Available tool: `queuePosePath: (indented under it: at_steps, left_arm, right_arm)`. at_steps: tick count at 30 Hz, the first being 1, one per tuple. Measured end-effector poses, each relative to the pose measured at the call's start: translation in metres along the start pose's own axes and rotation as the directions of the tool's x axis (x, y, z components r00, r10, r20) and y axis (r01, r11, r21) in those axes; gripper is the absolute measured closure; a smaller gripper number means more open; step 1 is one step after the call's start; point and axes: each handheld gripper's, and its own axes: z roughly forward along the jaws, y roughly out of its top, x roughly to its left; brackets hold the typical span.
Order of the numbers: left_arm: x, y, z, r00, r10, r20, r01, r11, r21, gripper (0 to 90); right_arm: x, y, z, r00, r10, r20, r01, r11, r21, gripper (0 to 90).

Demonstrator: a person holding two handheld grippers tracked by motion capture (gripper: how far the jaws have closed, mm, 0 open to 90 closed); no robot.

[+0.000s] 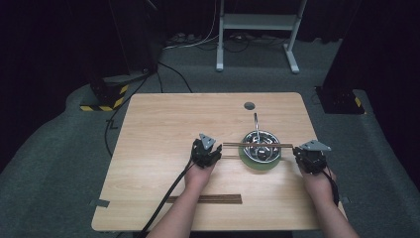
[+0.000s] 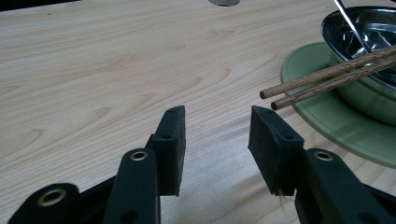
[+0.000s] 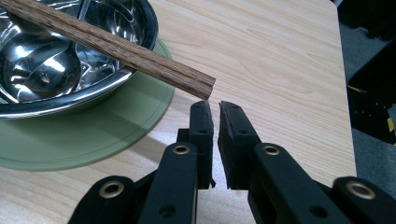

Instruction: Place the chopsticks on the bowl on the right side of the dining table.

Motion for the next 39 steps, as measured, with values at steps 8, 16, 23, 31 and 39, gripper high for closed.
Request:
queuePosePath:
  at_steps: [8, 16, 23, 31, 39]
  left_arm:
    - [-0.006, 0.001, -0.007, 0.9995, 0.026, 0.018, -0.026, 0.9997, 0.003, 56.0]
    - [-0.006, -0.001, -0.004, 0.9997, 0.021, 0.012, -0.021, 0.9998, 0.001, 56.8]
    - [-0.005, -0.001, -0.002, 0.9996, 0.025, 0.012, -0.025, 0.9997, -0.003, 57.2]
    - [-0.005, 0.001, 0.0, 0.9996, 0.026, 0.011, -0.026, 0.9996, -0.01, 57.4]
    - [-0.01, -0.001, -0.007, 0.9988, 0.044, 0.021, -0.043, 0.999, -0.008, 58.8]
  right_arm:
    - [0.001, 0.0, -0.002, 1.0, -0.004, 0.002, 0.004, 1.0, -0.003, 83.3]
    - [0.0, 0.001, -0.001, 1.0, -0.006, 0.003, 0.006, 1.0, -0.003, 83.3]
    - [0.001, 0.002, 0.0, 0.9999, -0.01, 0.005, 0.01, 1.0, -0.011, 83.3]
    - [0.002, 0.002, 0.0, 1.0, -0.008, 0.0, 0.008, 1.0, 0.0, 83.1]
    - [0.002, 0.002, -0.001, 1.0, -0.009, 0.0, 0.009, 1.0, 0.001, 83.1]
